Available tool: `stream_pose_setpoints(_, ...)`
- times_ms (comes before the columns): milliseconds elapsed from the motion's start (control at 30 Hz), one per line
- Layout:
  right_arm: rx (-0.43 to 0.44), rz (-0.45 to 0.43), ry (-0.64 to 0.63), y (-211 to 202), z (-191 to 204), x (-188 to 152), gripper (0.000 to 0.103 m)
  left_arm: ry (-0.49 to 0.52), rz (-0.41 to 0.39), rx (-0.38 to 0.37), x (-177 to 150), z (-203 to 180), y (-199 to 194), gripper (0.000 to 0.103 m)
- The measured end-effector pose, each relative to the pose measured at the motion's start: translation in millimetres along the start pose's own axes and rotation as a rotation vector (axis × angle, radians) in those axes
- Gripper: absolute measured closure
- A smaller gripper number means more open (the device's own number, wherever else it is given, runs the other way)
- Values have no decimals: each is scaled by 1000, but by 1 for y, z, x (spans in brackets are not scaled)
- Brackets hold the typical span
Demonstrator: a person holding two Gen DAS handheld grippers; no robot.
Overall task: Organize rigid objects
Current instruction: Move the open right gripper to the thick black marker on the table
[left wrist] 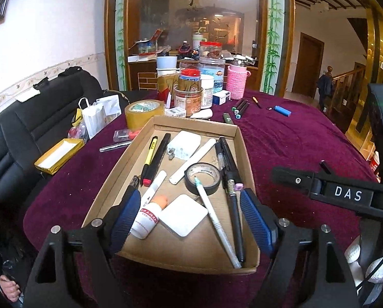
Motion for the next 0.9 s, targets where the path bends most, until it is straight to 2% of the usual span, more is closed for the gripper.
stream_pose_setpoints(200, -8, -20, 35, -13, -20, -2, 48, 40, 0, 3, 0, -17, -3, 23)
stream_pose_setpoints(367, -26, -39, 76, -24, -42, -3, 47, 73, -1, 8, 0, -32, -5, 19)
stream_pose_setpoints(700, -69, -47, 122, -36, -79, -8, 46, 155, 13, 27, 0, -63, 0, 19)
stream_pose_setpoints(767, -102, -63, 111, -41, -84, -9, 44, 170, 11, 29, 0, -69, 1, 18)
stream_pose_setpoints(833, -137, -85, 102, -47, -90, -9, 36, 187, 12, 27, 0, -77, 2, 18)
stream_pose_setpoints(900, -155, -97, 106, -52, -99, -9, 35, 206, 19, 22, -2, -84, 5, 18)
Point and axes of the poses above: each gripper's, at about its wrist camera, not at the fingertips, and y roughly the way its jaws point, z to its left, x to its top, the point moved 1 cm from there along y, roughly the way its jaws point, and after that the axes turned 3 degrees about -x, right-handed, at the moved point
